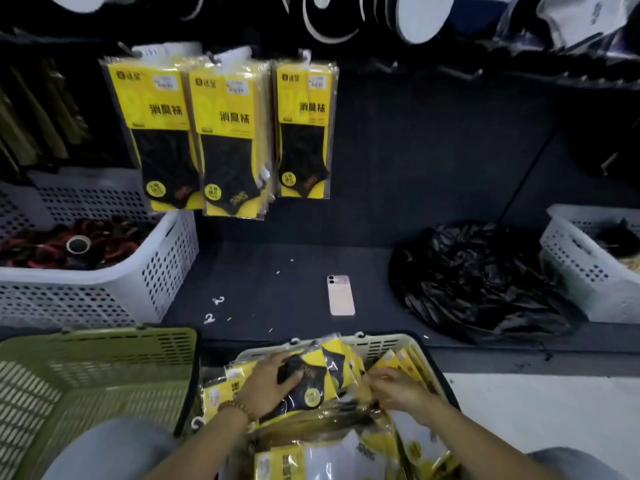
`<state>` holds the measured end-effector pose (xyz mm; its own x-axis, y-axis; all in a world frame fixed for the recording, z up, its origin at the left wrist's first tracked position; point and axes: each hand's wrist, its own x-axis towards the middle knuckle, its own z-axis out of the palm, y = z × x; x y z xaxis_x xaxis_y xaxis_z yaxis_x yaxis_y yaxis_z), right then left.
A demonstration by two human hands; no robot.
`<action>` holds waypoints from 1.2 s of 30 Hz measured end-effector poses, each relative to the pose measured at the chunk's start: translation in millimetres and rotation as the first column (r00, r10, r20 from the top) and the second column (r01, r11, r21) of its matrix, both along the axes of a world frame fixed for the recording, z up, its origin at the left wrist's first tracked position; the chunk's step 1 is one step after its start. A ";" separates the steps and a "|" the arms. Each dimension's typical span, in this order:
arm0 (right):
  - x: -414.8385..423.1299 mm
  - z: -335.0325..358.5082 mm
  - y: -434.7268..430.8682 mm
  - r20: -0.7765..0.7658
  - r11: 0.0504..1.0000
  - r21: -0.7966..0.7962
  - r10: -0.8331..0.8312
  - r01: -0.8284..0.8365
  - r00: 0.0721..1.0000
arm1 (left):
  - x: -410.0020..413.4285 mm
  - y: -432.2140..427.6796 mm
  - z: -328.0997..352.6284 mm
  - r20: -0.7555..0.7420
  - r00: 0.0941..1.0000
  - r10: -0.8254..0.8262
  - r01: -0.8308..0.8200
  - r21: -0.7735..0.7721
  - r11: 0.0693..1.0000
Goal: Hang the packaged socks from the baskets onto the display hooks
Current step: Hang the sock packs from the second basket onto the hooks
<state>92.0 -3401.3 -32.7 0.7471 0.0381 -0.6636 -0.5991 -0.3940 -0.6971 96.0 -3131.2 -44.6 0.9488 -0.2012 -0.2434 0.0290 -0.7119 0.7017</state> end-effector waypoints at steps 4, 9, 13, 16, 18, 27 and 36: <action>-1.3 -12.1 10.8 0.064 1.000 -0.014 0.012 -0.011 0.998 | 2.2 24.9 -17.7 0.048 0.998 0.029 -0.040 0.250 0.967; 5.6 -19.8 32.6 0.093 0.997 -0.035 0.075 -0.072 0.993 | -2.5 34.3 -30.9 0.018 0.998 -0.053 0.039 0.450 0.892; 12.4 -25.6 37.7 0.009 1.000 0.012 -0.004 0.004 1.000 | -7.4 35.8 -35.9 0.026 0.993 -0.118 0.095 0.441 0.893; 11.8 -27.5 47.0 -0.045 0.999 0.043 0.012 -0.010 0.999 | -8.5 35.2 -36.2 0.030 0.986 -0.162 0.135 0.415 0.900; 11.2 -27.7 53.9 -0.059 0.997 0.068 -0.019 0.024 0.998 | -8.1 35.2 -36.4 0.052 0.985 -0.165 0.134 0.371 0.919; 33.3 22.0 30.5 0.090 0.874 0.414 -0.316 0.253 0.944 | 10.6 23.1 5.3 0.354 0.831 0.430 -0.449 -0.031 0.893; 45.6 81.0 40.5 0.079 0.687 0.651 -0.485 0.323 0.871 | 37.5 -19.3 94.6 -0.517 0.824 0.232 -0.556 -0.818 0.148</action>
<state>137.6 -3360.8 48.2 0.9085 0.0232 -0.4172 -0.3914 0.3972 -0.8301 133.5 -3150.5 50.0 0.9209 -0.0436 -0.3873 0.3400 0.5757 0.7436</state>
